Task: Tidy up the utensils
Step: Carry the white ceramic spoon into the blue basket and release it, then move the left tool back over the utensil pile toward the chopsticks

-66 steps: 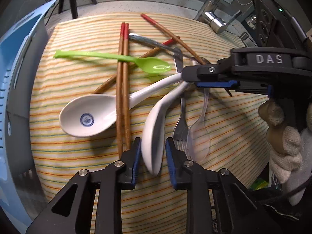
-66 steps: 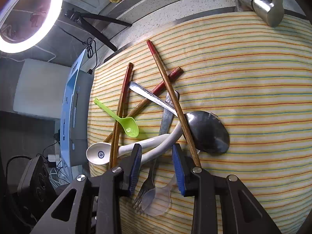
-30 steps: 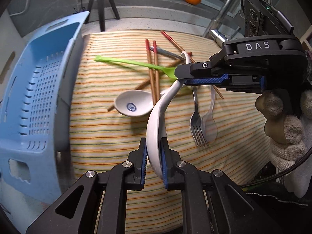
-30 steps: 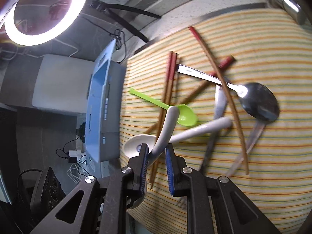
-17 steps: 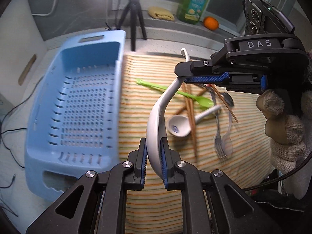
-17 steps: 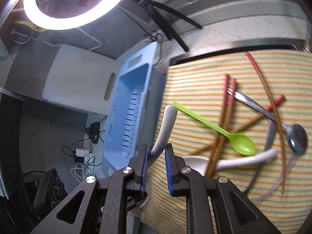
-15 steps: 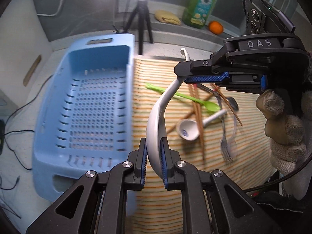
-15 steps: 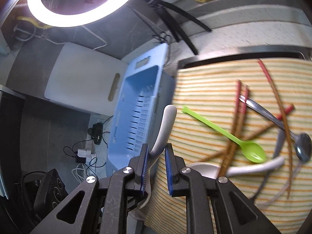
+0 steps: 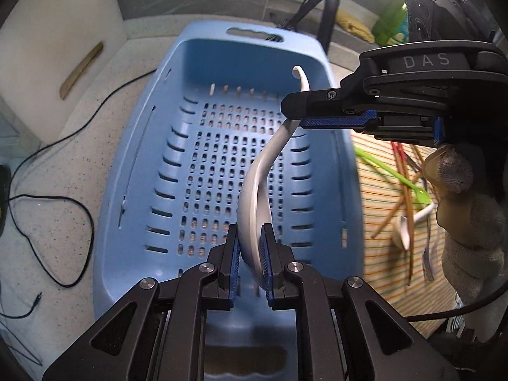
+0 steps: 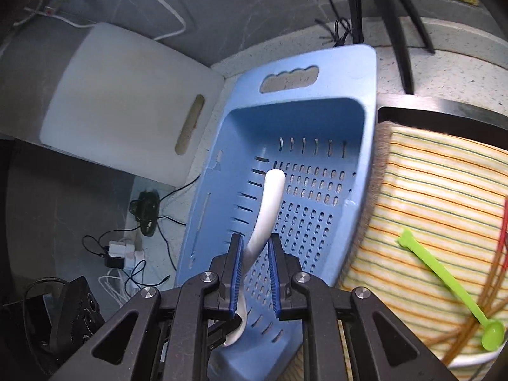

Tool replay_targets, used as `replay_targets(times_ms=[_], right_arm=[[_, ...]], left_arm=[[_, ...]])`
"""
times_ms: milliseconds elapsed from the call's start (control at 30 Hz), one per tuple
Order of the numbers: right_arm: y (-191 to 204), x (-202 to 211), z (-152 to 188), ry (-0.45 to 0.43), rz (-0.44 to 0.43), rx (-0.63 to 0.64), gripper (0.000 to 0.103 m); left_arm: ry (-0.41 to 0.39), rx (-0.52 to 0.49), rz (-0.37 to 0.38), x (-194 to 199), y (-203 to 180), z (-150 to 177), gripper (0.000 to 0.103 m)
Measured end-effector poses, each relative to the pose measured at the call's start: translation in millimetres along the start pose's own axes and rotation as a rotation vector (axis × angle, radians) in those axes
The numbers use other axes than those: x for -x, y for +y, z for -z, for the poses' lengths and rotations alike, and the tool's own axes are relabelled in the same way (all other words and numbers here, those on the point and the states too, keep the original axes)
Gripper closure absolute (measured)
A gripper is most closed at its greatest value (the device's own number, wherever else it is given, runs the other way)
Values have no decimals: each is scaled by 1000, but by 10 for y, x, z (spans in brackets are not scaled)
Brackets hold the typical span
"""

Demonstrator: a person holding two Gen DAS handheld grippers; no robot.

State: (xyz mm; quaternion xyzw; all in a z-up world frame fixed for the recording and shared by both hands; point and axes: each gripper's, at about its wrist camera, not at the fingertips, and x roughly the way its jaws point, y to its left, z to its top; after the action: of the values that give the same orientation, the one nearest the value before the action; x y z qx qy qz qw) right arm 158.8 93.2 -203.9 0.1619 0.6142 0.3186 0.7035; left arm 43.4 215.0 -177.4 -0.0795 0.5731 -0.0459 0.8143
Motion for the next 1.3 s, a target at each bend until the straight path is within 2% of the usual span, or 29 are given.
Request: replay_targets(times_ms=[200, 367, 600, 933, 1133, 1233, 1300], right_arm=[[-23, -299, -125, 39, 86, 17, 89], [53, -337, -185, 38, 151, 77, 87], [131, -338, -161, 27, 200, 145, 85], [282, -250, -87, -5, 232, 226, 81], [296, 71, -20, -48, 209, 240, 77], [284, 362, 58, -90, 203, 275, 73], [232, 608, 128, -124, 189, 289, 66]], left_arm=[[58, -26, -21, -197, -17, -76, 90], [67, -25, -26, -230, -10, -127, 90], [80, -23, -27, -328, -5, -160, 90], [33, -9, -54, -169, 0, -157, 87], [-18, 21, -44, 110, -43, -39, 86], [-45, 8, -26, 270, -156, 6, 74], [-59, -6, -11, 365, -289, 37, 64]])
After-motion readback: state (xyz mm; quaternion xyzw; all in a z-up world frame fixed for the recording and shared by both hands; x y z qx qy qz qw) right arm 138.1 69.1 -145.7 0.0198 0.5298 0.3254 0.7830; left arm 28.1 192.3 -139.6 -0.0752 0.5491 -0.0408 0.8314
